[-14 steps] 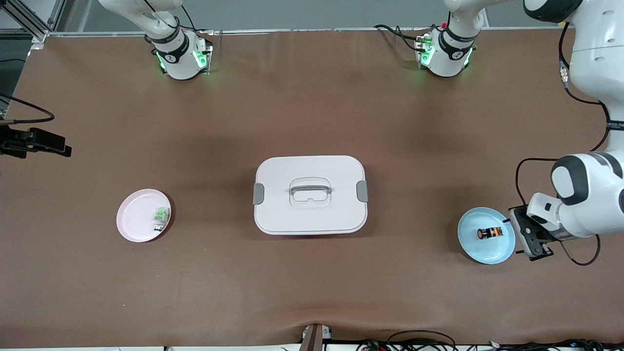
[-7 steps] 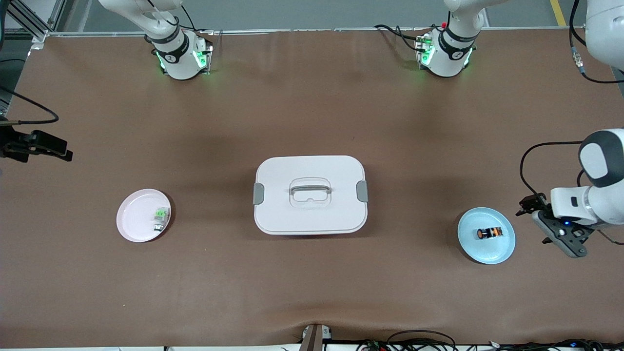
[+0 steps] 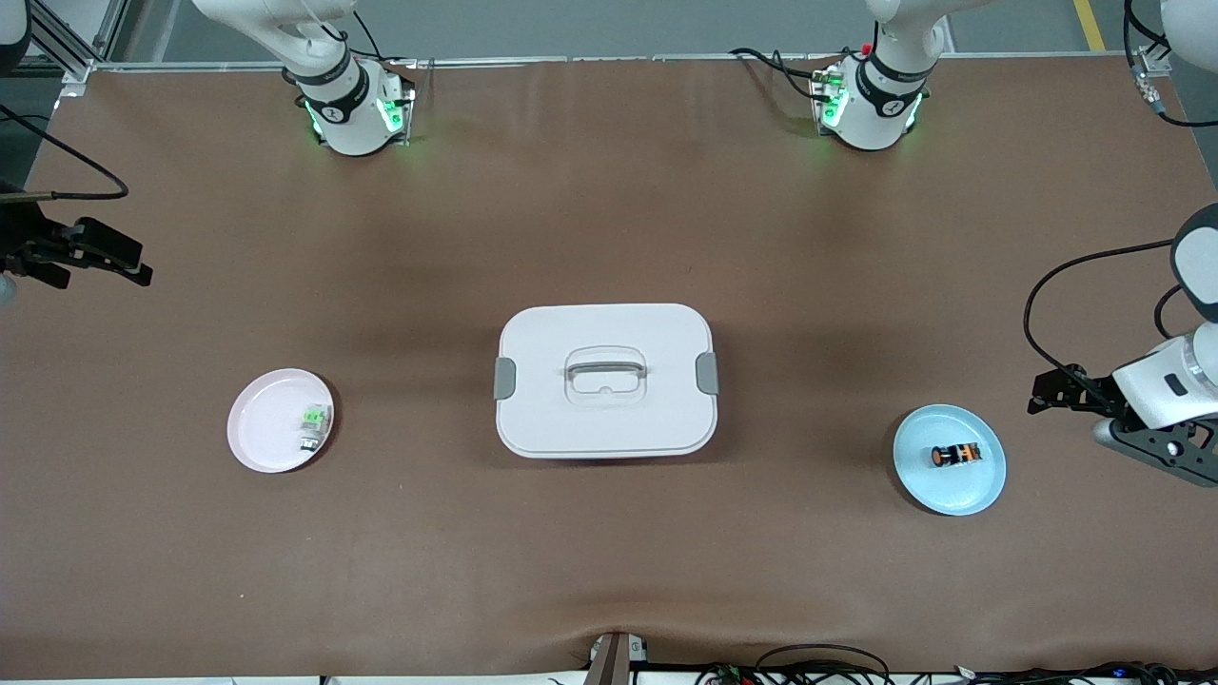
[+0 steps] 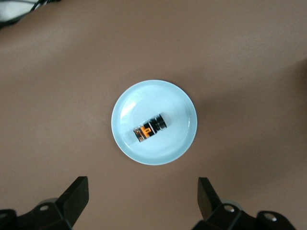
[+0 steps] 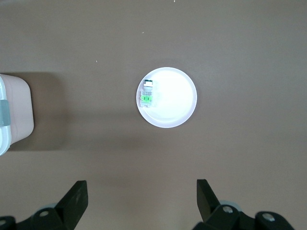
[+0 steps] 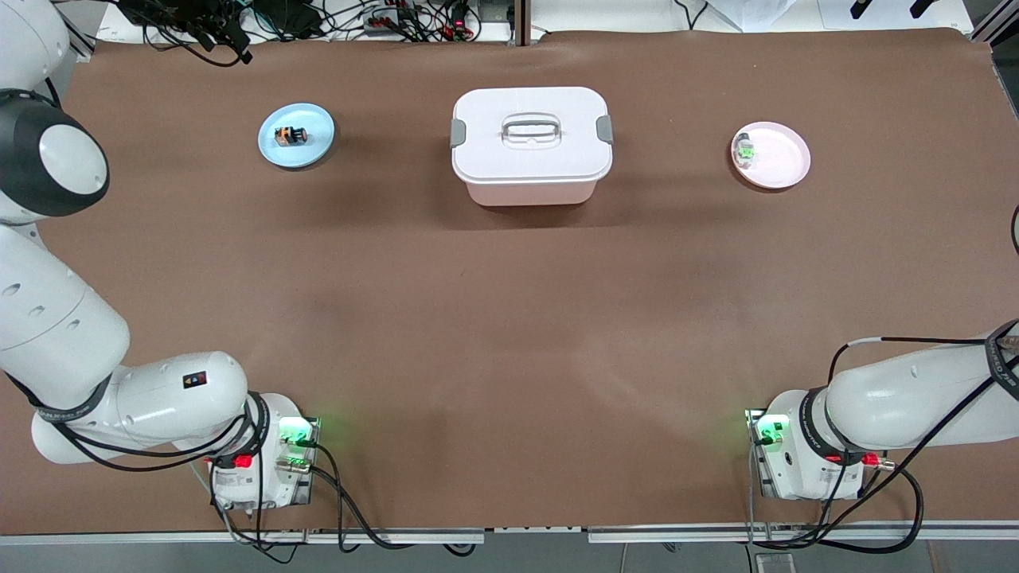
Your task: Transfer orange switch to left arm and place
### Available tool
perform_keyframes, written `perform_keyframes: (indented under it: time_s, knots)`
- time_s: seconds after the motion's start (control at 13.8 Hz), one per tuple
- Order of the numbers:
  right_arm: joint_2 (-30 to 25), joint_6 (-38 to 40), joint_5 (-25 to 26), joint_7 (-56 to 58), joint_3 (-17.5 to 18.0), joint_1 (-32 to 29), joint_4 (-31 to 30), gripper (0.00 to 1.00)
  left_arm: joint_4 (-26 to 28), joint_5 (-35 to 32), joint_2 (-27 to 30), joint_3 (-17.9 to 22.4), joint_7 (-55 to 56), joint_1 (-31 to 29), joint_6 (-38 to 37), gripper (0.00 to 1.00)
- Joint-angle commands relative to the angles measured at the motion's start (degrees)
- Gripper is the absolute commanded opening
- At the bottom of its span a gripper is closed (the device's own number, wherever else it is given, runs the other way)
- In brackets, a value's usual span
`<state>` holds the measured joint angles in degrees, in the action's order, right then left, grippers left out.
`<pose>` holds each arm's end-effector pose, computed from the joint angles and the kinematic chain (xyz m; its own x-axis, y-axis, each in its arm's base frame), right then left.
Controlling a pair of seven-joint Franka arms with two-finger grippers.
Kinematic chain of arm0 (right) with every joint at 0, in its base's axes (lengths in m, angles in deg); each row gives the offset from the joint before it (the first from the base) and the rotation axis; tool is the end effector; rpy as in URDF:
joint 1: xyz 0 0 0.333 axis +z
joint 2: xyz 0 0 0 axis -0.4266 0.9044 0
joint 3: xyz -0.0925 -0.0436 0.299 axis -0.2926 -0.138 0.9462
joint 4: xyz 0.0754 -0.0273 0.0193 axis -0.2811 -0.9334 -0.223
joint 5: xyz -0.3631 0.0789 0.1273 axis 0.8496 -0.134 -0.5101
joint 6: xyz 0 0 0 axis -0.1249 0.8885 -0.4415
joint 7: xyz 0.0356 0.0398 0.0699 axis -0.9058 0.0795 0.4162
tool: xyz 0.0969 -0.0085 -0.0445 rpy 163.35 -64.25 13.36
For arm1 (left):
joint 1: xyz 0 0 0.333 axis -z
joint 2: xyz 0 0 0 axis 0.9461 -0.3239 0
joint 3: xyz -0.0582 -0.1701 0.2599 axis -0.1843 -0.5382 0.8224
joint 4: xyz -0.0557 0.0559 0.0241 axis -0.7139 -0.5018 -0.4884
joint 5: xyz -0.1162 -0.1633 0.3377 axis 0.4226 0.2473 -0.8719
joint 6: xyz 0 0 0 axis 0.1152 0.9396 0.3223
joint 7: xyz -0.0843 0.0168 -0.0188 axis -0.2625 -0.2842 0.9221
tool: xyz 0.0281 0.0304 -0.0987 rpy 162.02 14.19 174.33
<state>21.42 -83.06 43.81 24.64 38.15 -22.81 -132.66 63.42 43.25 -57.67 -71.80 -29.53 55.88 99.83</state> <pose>0.5676 -0.0245 0.6154 0.9999 0.0081 -0.0083 0.0078 -0.9994 -0.0330 0.6774 0.0537 0.4501 0.9349 -0.3504 0.0560 -0.3529 -0.9346 0.0432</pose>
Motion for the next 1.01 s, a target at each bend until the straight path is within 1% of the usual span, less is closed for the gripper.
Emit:
perform_keyframes:
  time_s: [0.0,0.29,0.43,0.58,0.65,0.8,0.94]
  knots:
    - [-1.31,0.24,0.61,0.15,0.43,-0.16,-1.53,1.00,1.11,0.63,2.86,-1.14,12.56,0.36,-3.24,1.00]
    - [-1.40,1.47,0.96,0.68,0.52,-0.16,-1.53,1.00,1.03,-0.42,2.95,-4.40,32.00,1.06,-4.39,1.00]
    - [-1.49,1.47,1.31,0.68,0.52,-0.07,-1.35,1.00,1.20,-0.51,3.21,-4.75,41.84,3.43,-4.56,1.00]
    - [-1.75,1.48,1.22,0.59,0.52,-0.07,-0.91,1.00,1.20,-3.40,3.39,-4.75,49.85,6.24,-4.65,1.00]
    - [-1.75,1.48,1.22,0.50,0.43,-0.16,-0.65,1.00,1.20,-5.41,4.00,-4.75,52.85,7.21,-6.13,1.00]
    - [-1.75,1.13,0.96,0.59,0.43,-0.34,-0.21,1.00,1.11,-11.82,5.49,-4.93,52.88,7.31,-8.33,1.00]
    - [-1.75,1.04,0.96,0.59,0.43,-0.34,-0.12,1.00,0.94,-12.90,7.16,-4.58,52.79,6.70,-8.78,1.00]
